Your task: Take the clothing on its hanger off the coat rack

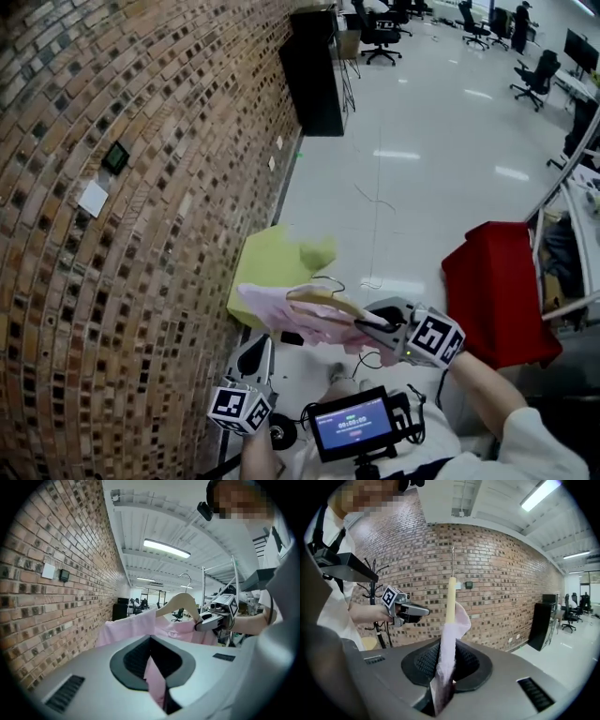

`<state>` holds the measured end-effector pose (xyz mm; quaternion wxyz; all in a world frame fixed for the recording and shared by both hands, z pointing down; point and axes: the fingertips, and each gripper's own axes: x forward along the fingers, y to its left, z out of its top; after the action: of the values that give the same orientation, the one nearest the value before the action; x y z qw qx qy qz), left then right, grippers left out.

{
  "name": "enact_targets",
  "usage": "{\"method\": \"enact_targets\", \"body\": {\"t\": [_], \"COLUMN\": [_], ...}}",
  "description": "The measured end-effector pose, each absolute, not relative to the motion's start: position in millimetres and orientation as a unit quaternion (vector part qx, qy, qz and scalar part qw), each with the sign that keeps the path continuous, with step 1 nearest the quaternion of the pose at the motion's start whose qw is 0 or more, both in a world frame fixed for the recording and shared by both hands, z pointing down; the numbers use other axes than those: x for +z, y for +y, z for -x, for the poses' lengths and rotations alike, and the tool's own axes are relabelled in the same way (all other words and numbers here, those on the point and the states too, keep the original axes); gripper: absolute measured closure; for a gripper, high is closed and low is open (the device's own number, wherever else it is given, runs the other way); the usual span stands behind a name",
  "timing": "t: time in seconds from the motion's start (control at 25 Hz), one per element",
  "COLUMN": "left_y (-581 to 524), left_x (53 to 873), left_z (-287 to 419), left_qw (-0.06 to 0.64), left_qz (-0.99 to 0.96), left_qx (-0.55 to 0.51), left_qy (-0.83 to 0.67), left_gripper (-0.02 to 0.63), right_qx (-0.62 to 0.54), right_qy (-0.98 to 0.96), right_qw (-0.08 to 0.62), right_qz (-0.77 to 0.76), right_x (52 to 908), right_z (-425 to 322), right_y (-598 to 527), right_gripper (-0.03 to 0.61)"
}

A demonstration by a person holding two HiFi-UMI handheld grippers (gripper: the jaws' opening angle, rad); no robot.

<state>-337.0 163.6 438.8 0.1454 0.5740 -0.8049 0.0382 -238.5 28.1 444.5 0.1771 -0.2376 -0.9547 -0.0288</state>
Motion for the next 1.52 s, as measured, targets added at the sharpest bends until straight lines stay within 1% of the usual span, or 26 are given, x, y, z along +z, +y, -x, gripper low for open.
{"method": "enact_targets", "body": {"t": [0.24, 0.6, 1.04, 1.24, 1.52], "left_y": [104.3, 42.1, 13.7, 7.4, -8.1], "left_x": [423.1, 419.7, 433.0, 450.3, 452.0], "left_z": [357.1, 386.1, 403.7, 408.1, 401.5], "left_qw": [0.132, 0.122, 0.105, 0.098, 0.096], "left_qz": [-0.62, -0.678, -0.74, -0.765, -0.793], "left_qx": [0.05, 0.062, 0.065, 0.066, 0.071], "left_qy": [-0.772, -0.722, -0.661, -0.633, -0.598], "left_gripper": [0.606, 0.606, 0.606, 0.606, 0.606], "right_qx": [-0.026, -0.018, -0.005, 0.014, 0.032], "right_qy": [-0.97, -0.98, -0.986, -0.989, -0.983], "right_qw": [0.164, 0.176, 0.168, 0.131, 0.134], "right_qz": [0.18, 0.094, -0.013, -0.069, -0.122], "right_x": [425.9, 428.6, 433.8, 445.8, 450.1], "right_z": [236.4, 240.2, 233.3, 233.0, 219.7], "right_y": [-17.1, -67.8, -84.6, -93.8, -102.1], "right_gripper": [0.534, 0.534, 0.534, 0.534, 0.534]}}
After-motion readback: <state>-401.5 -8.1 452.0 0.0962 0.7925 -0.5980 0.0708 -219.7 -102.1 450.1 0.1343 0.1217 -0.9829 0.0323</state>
